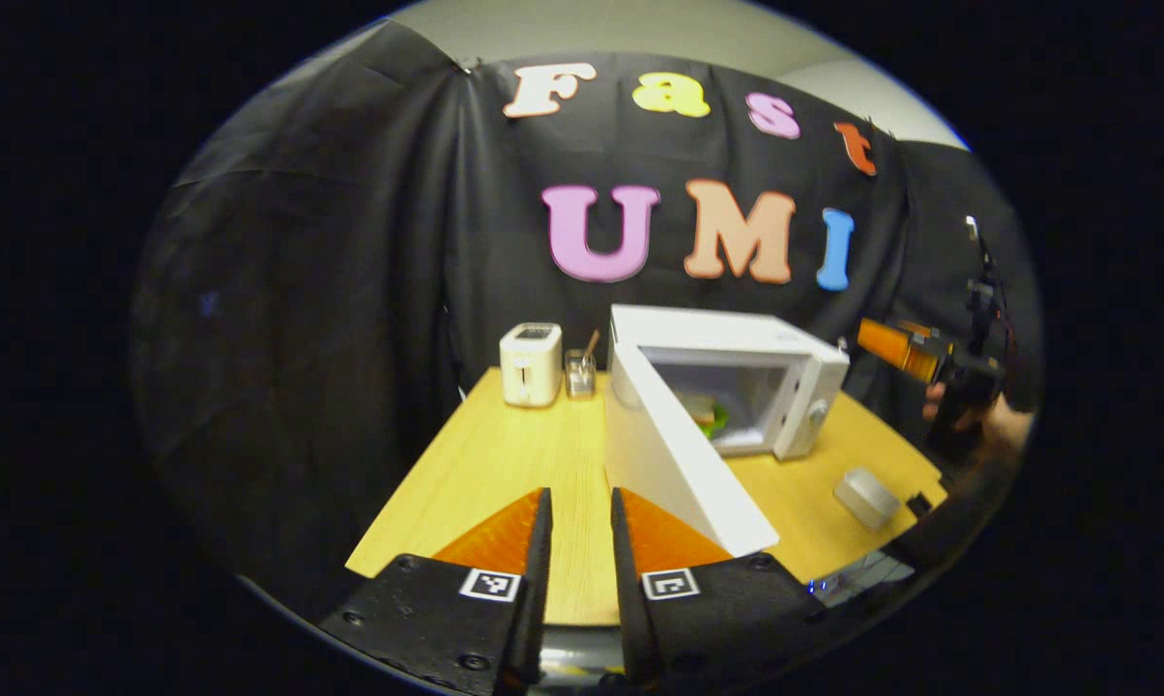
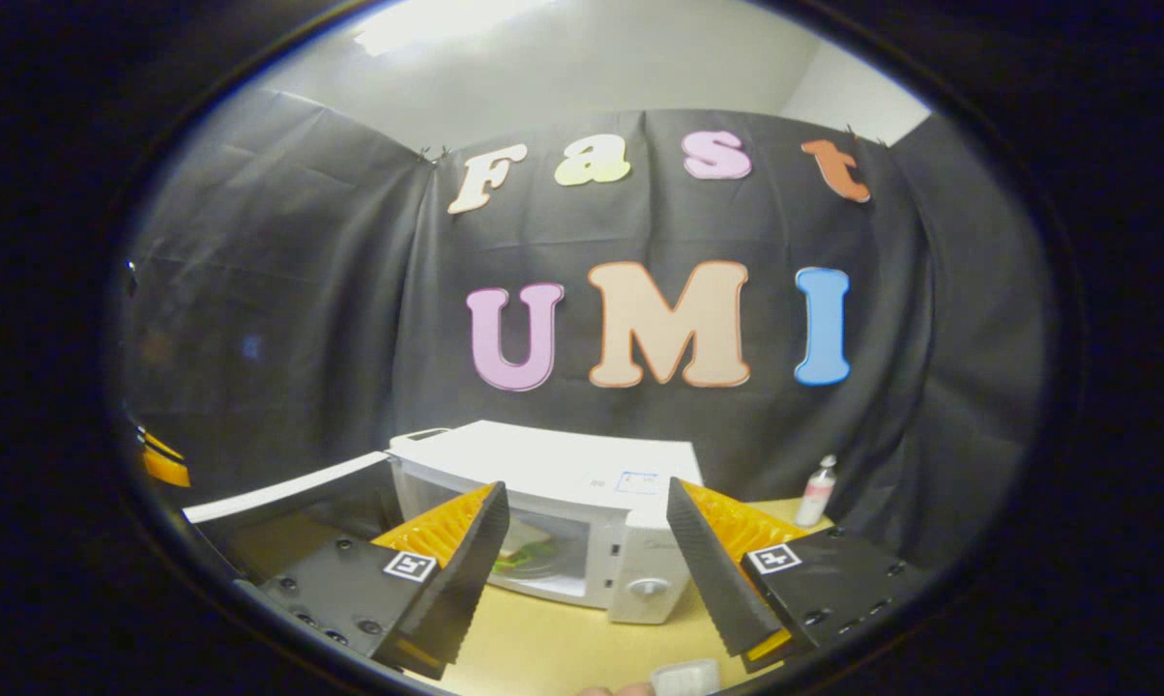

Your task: Open the microwave oven with the left hand, put the food in, and close the microwave oven.

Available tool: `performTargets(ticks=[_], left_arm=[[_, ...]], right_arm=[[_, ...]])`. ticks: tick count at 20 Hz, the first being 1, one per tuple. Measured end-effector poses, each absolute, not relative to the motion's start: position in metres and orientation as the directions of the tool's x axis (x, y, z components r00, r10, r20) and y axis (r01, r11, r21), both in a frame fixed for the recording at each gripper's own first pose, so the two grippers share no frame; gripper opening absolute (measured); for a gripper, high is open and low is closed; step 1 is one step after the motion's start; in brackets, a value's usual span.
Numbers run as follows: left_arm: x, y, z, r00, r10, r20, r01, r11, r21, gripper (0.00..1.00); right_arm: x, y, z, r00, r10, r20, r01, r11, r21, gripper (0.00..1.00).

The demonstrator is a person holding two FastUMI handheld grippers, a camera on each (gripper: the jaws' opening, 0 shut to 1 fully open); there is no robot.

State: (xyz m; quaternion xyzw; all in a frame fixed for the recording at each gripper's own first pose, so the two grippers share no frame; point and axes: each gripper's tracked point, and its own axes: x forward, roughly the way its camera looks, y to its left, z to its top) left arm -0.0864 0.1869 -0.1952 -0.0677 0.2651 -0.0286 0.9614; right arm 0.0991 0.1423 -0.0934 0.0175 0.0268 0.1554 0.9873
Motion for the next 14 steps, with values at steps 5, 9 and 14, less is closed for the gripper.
performTargets(ticks=[5,9,14], left_arm=[[-0.101,0.226,-0.241,0.807,0.114,-0.58,-0.222,0.968,-0.12,0.02],[-0.107,0.204,-0.268,0.762,0.065,-0.644,-0.134,0.989,-0.058,0.0],[-0.099,0.191,-0.269,0.771,0.05,-0.635,-0.119,0.991,-0.066,0.0]], right_arm=[[0.092,0.116,-0.074,0.959,0.282,-0.018,-0.282,0.959,0.004,0.94],[0.085,0.097,-0.068,0.967,0.254,-0.018,-0.254,0.967,-0.002,0.97],[0.083,0.084,-0.051,0.975,0.22,0.004,-0.22,0.975,0.033,0.97]])
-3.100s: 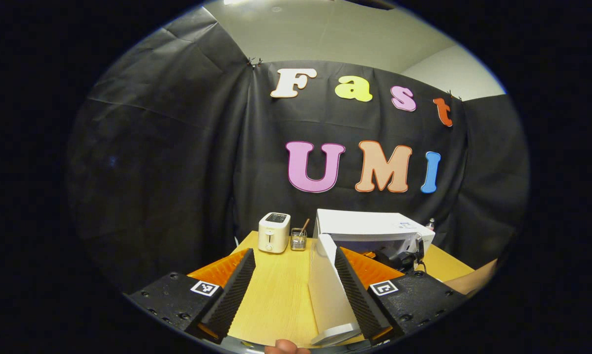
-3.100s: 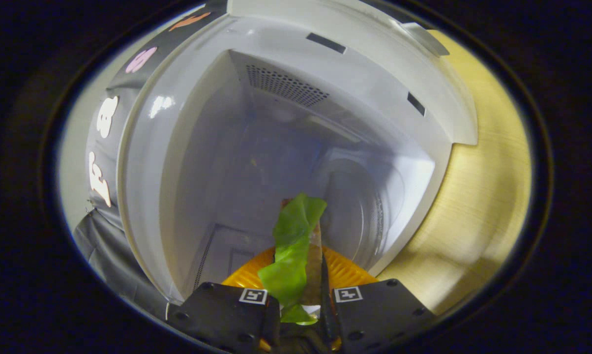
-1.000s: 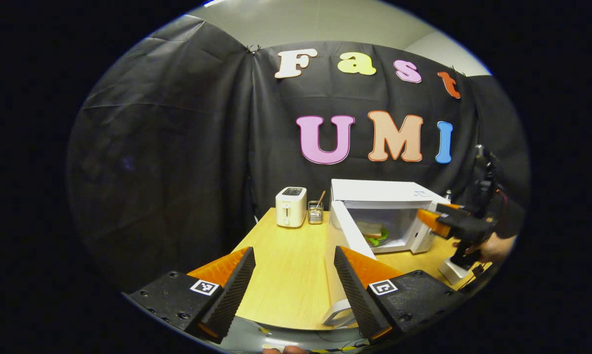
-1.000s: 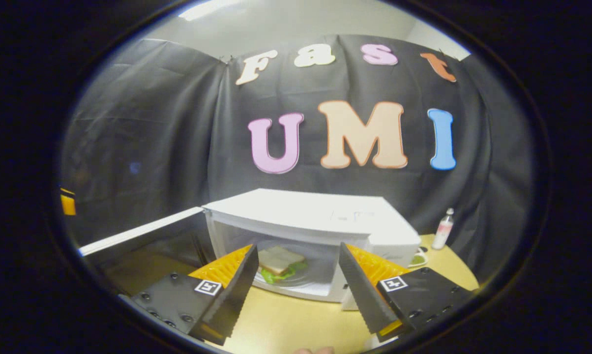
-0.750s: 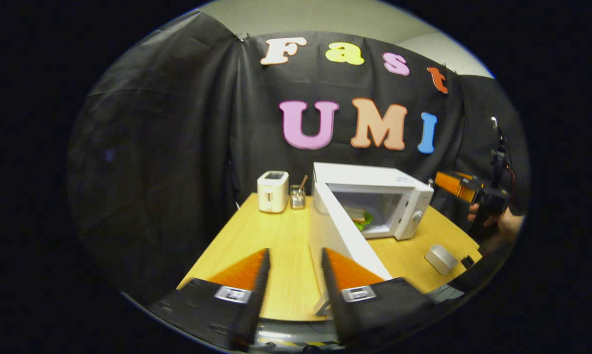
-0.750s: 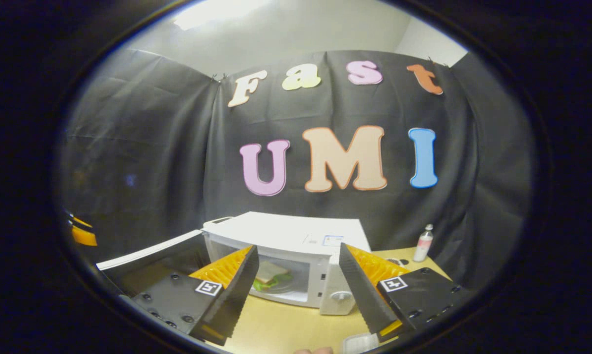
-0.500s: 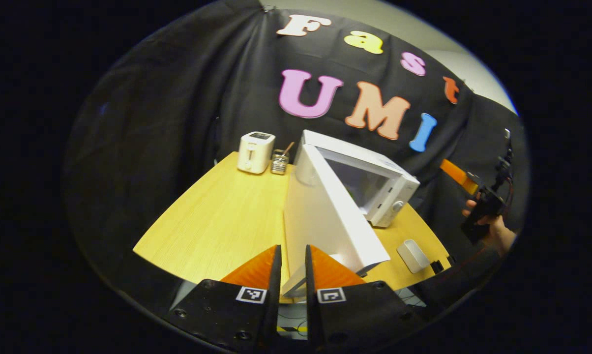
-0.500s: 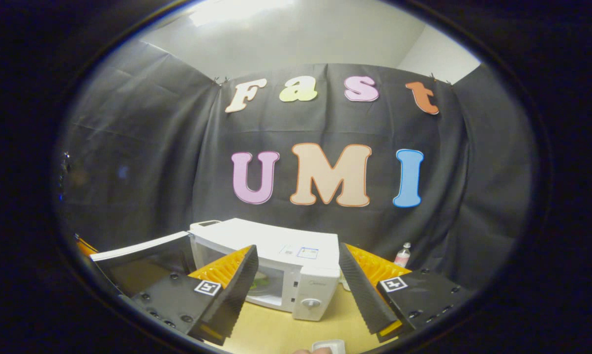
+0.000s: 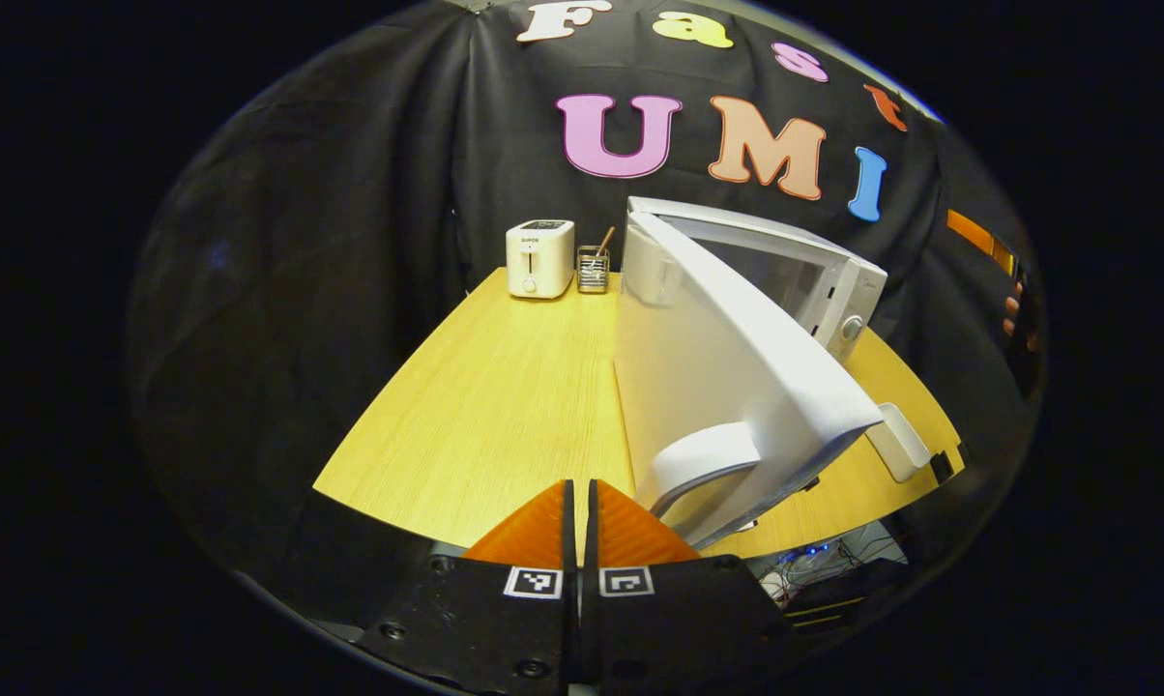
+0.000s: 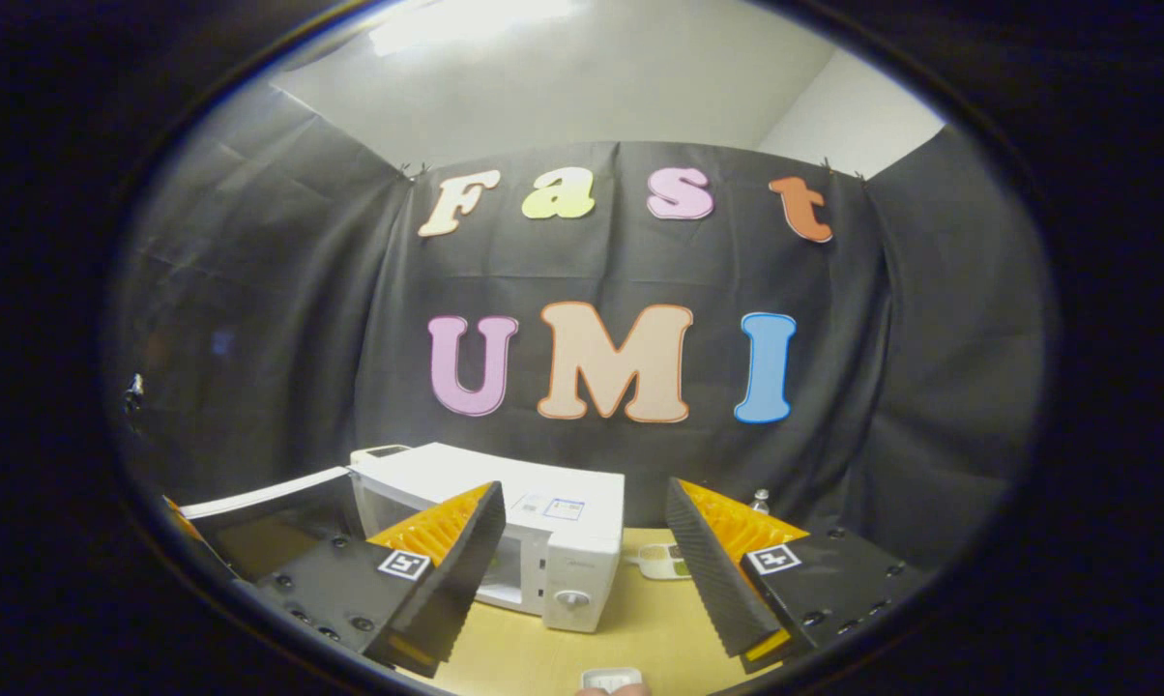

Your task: Open the microwave oven with the left hand, put the food in, and close the microwave oven.

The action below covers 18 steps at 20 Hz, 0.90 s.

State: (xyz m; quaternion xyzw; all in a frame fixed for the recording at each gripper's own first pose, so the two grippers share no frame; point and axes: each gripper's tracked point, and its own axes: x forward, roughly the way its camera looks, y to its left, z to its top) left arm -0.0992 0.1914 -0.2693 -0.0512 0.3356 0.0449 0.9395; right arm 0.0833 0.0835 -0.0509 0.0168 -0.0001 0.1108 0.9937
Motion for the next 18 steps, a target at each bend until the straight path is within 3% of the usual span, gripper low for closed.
performTargets(ticks=[5,10,18], left_arm=[[-0.092,0.196,-0.263,0.778,0.13,-0.615,-0.187,0.982,-0.029,0.0],[-0.08,0.172,-0.266,0.782,0.081,-0.618,-0.171,0.982,-0.087,0.0],[-0.055,0.136,-0.26,0.796,0.034,-0.604,-0.082,0.995,-0.053,0.0]], right_arm=[[0.08,0.066,-0.041,0.979,0.202,0.018,-0.202,0.979,0.032,0.96],[0.078,0.043,-0.036,0.985,0.168,0.026,-0.169,0.985,0.023,0.96],[0.066,0.013,-0.03,0.992,0.12,0.037,-0.121,0.993,0.017,0.96]])
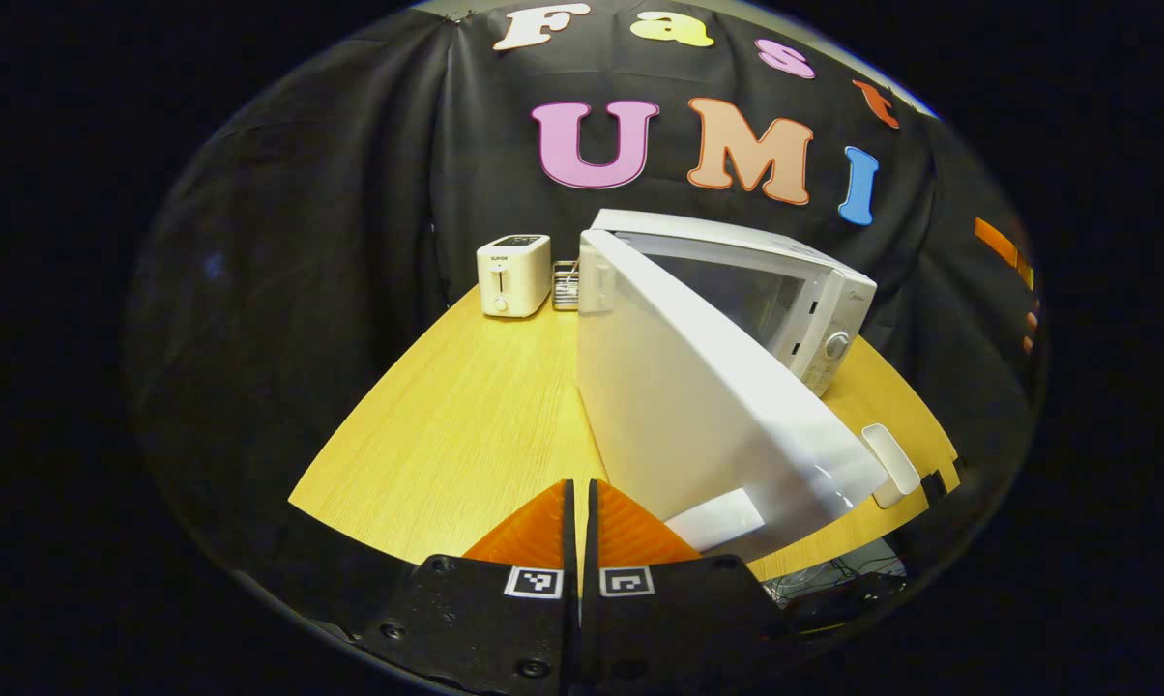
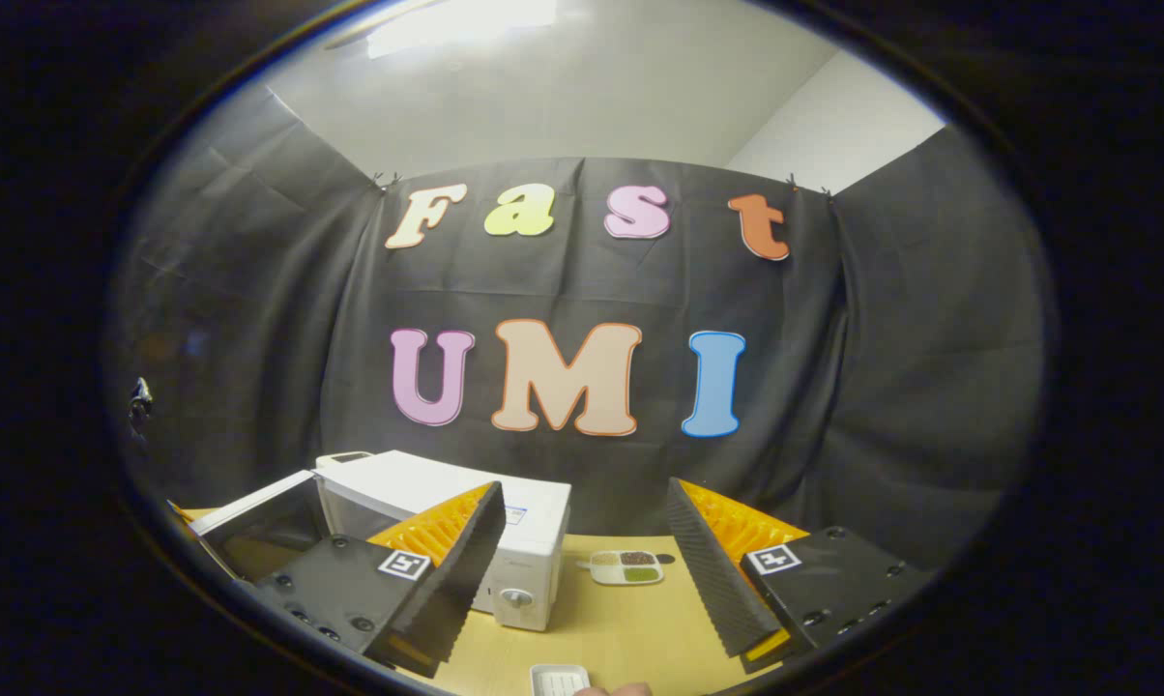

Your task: Open the microwave oven with the left hand, put the food in, and close the microwave oven.

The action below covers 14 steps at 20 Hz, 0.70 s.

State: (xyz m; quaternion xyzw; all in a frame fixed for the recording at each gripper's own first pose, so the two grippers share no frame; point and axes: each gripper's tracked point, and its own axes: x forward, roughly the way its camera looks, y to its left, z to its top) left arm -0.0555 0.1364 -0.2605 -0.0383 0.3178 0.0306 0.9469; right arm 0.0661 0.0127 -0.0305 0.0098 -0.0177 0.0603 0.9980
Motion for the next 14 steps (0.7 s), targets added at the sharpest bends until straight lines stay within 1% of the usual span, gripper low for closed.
performTargets(ticks=[3,4,7,8,12,13,14], left_arm=[[-0.044,0.122,-0.26,0.801,0.012,-0.599,-0.053,0.997,-0.051,0.0],[-0.041,0.116,-0.259,0.802,0.003,-0.597,-0.043,0.998,-0.053,0.0],[-0.031,0.1,-0.26,0.802,-0.017,-0.597,-0.019,0.998,-0.055,0.0],[-0.028,0.094,-0.26,0.804,-0.024,-0.594,-0.011,0.998,-0.055,0.0],[-0.016,0.07,-0.26,0.804,-0.051,-0.592,0.029,0.999,-0.046,0.0],[-0.014,0.066,-0.261,0.803,-0.056,-0.594,0.039,0.998,-0.042,0.0],[-0.011,0.061,-0.26,0.804,-0.061,-0.592,0.049,0.998,-0.037,0.0]], right_arm=[[0.063,0.003,-0.03,0.994,0.105,0.04,-0.106,0.994,0.006,0.96],[0.061,0.001,-0.03,0.994,0.103,0.037,-0.104,0.995,0.004,1.0],[0.059,-0.012,-0.033,0.995,0.089,0.032,-0.089,0.996,-0.001,1.0],[0.058,-0.016,-0.032,0.996,0.084,0.032,-0.084,0.996,-0.001,0.96],[0.054,-0.034,-0.033,0.998,0.06,0.028,-0.06,0.998,0.001,0.96],[0.054,-0.037,-0.035,0.998,0.058,0.022,-0.059,0.998,0.005,1.0],[0.053,-0.04,-0.038,0.998,0.057,0.015,-0.057,0.998,0.009,0.96]])
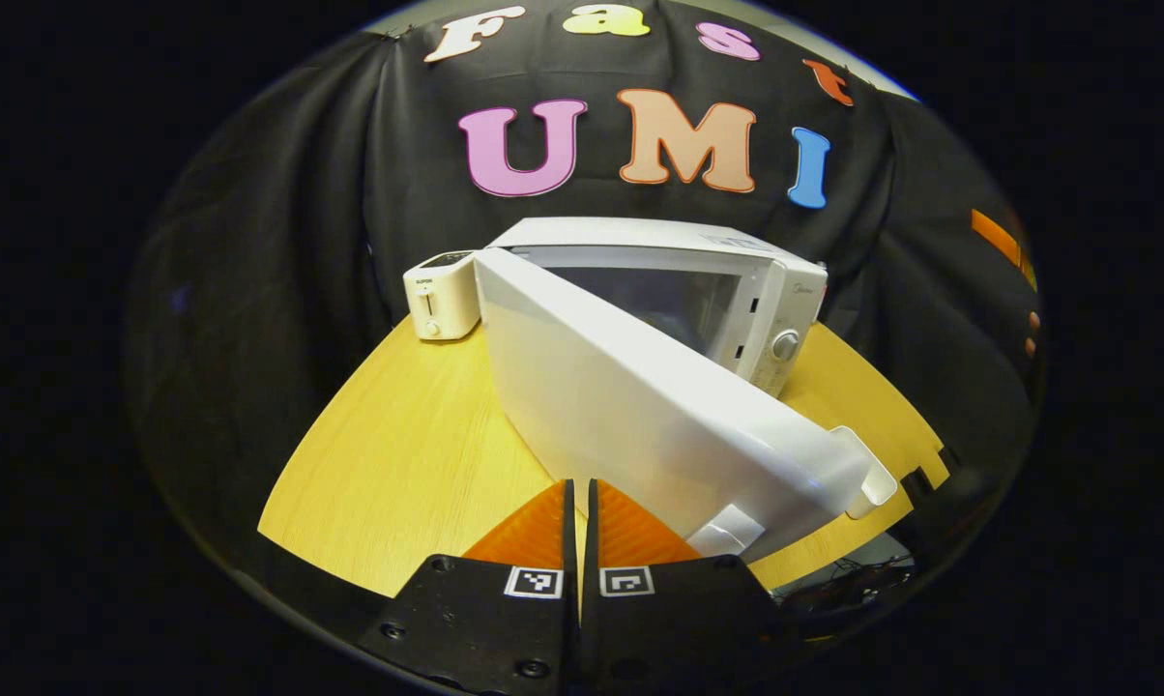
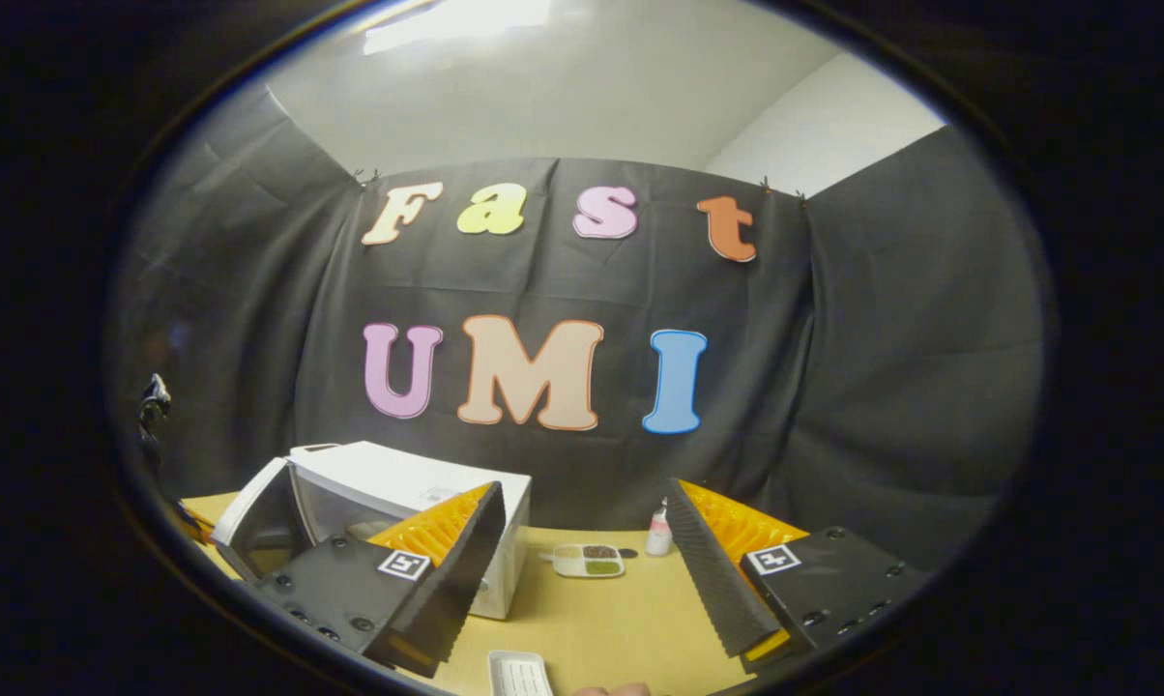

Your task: Open the microwave oven with the left hand, put the food in, and close the microwave oven.

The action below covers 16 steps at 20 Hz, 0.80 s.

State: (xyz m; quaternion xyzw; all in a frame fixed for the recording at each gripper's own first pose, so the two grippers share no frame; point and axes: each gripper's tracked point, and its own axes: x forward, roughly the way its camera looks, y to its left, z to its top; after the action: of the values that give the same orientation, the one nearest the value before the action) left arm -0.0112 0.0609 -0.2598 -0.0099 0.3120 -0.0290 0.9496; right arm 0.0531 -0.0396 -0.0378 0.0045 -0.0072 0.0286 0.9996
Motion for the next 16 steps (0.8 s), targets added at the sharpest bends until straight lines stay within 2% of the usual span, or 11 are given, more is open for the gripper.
performTargets(ticks=[5,10,16], left_arm=[[0.004,0.035,-0.257,0.801,-0.105,-0.589,0.109,0.994,-0.028,0.0],[0.023,0.02,-0.255,0.808,-0.117,-0.578,0.184,0.981,0.059,0.0],[0.044,-0.006,-0.255,0.796,-0.165,-0.582,0.228,0.973,0.036,0.0]], right_arm=[[0.048,-0.054,-0.04,0.999,0.03,0.014,-0.031,0.999,0.015,0.97],[0.04,-0.069,-0.046,1.0,0.013,0.001,-0.013,1.0,0.005,0.97],[0.028,-0.087,-0.051,1.0,-0.02,-0.011,0.02,1.0,-0.01,0.97]])
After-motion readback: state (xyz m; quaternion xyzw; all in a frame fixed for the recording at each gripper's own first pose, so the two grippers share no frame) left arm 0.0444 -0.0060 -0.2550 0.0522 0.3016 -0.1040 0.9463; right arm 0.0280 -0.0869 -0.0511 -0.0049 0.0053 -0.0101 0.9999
